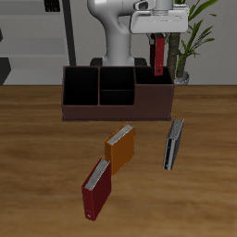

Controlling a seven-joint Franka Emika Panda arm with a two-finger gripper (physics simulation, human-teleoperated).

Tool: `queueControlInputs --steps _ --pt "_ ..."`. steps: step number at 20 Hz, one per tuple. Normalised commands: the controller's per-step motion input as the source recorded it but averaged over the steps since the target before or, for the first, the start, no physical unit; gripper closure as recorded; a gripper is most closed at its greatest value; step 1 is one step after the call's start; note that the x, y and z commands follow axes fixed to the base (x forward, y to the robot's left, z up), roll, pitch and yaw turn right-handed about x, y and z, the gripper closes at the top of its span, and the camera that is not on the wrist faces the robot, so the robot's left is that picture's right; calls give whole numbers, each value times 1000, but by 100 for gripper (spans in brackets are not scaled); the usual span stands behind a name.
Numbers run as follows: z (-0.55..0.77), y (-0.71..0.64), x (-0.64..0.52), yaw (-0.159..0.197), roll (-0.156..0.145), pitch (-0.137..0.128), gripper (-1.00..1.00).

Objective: Place the right red book into the back desk caddy's right compartment

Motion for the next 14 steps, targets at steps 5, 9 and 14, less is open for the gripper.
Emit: queueControlInputs --steps 5,9,14 --pt "-235 -9 36 -19 16 28 100" --pt "-206 10 19 -13 6 29 100" --pt "-294 -33 24 4 15 34 100"
